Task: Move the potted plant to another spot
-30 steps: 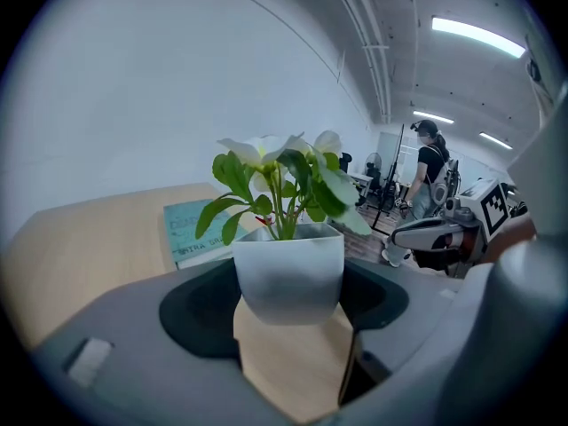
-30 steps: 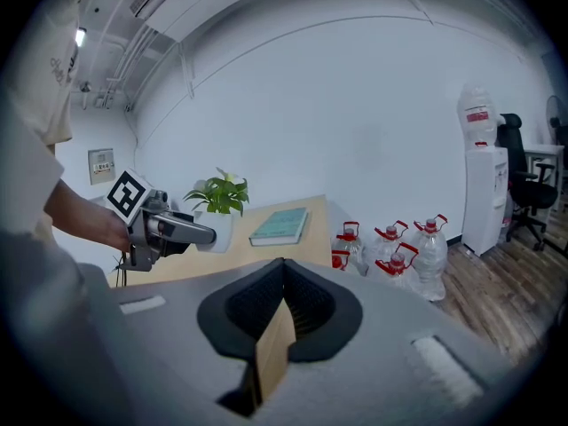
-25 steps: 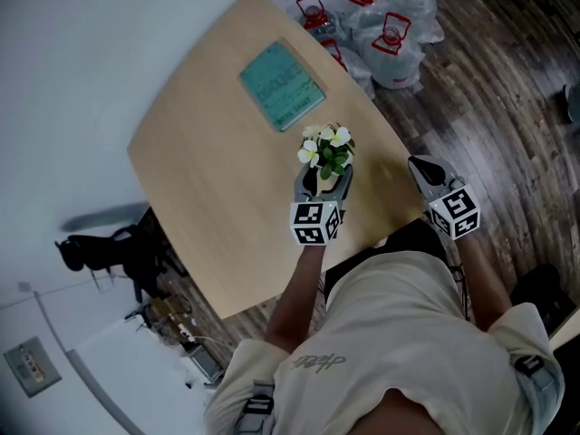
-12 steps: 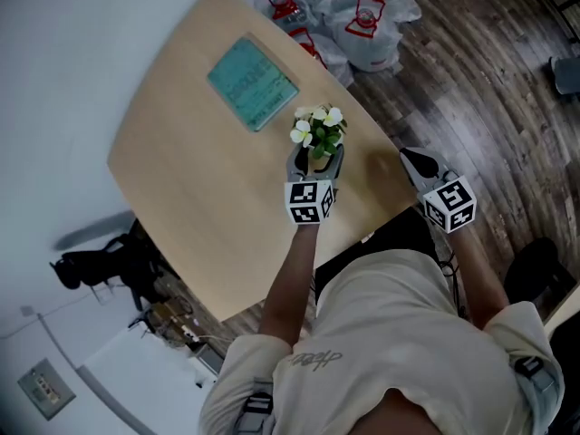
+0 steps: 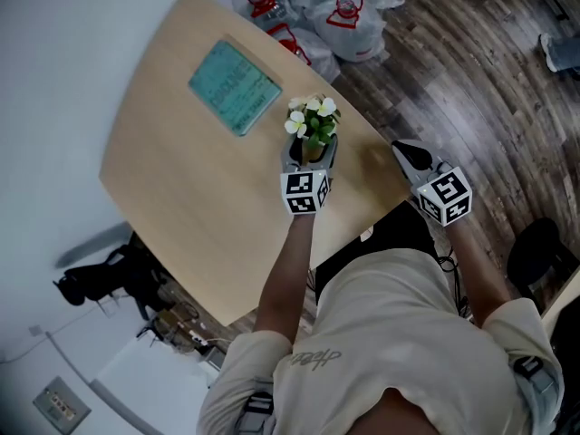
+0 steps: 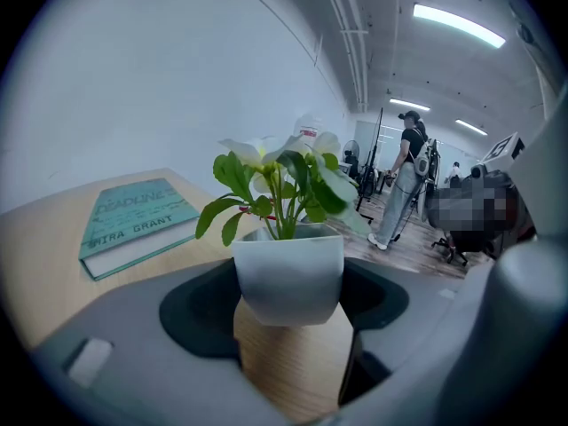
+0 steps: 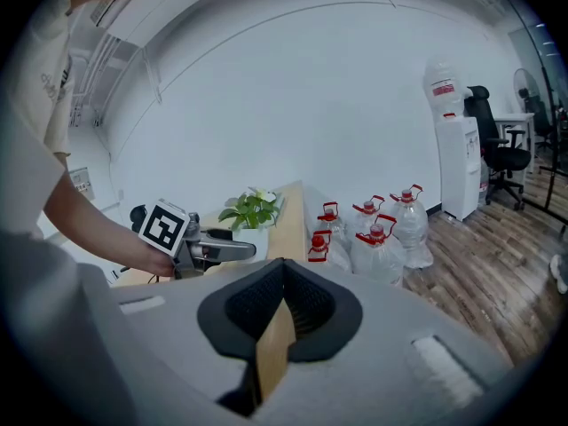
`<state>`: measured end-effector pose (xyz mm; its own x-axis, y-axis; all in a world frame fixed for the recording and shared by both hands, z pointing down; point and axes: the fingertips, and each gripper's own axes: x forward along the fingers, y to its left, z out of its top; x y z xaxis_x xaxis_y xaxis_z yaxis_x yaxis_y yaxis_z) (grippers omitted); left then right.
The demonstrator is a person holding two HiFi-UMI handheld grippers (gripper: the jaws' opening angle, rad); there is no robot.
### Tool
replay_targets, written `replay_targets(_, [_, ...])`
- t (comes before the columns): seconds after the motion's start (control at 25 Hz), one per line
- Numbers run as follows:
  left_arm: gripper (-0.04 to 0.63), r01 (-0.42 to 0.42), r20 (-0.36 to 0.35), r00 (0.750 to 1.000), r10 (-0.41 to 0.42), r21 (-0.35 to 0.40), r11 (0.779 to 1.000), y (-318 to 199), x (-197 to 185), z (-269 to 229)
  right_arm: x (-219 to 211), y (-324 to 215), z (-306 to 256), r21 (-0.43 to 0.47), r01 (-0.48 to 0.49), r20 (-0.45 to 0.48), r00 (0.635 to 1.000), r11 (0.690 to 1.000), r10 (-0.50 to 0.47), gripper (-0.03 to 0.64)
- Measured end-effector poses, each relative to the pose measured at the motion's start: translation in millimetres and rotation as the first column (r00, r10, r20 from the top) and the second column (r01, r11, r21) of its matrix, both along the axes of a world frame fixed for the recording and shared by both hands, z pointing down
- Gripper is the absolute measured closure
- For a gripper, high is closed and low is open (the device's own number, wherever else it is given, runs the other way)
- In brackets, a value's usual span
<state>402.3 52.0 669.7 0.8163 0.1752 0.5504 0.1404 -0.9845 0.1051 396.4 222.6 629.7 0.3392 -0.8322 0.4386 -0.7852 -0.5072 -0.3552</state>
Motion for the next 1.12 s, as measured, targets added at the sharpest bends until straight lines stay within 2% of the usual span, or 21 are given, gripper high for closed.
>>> replay_targets(0.24, [0.244,-0.025,-0.025,0.999,0.026,0.013,1.000,8.7,11.0,2.9,2.8,9.6,-3.9,-0.038,0.003,-0.024,1.000,0.999,-0.004,0.614])
replay_targets(0.44, [0.244,-0.038,-0.016,0.999,0.038,0.026,0.999,13.3,8.5,6.0,4.5,14.0,-2.8,-0.068,0.019,-0.043,0.999,0.998,-0.022,0.614])
replay_targets(0.76, [0.244,-0.030,0.024,0.999,0.029,0.050,0.998,10.4,1.6,16.3,17.9,7.1,0.2,-0.022,0.011,-0.009,1.000,1.000,-0.011,0.614])
replay_targets(1.12, [0.242,-0.021,0.039,0.999,0.018,0.076,0.997,11.6,-2.3,19.4,16.6,8.2,2.3,-0.026,0.022,-0.005,1.000,0.999,-0.022,0.614])
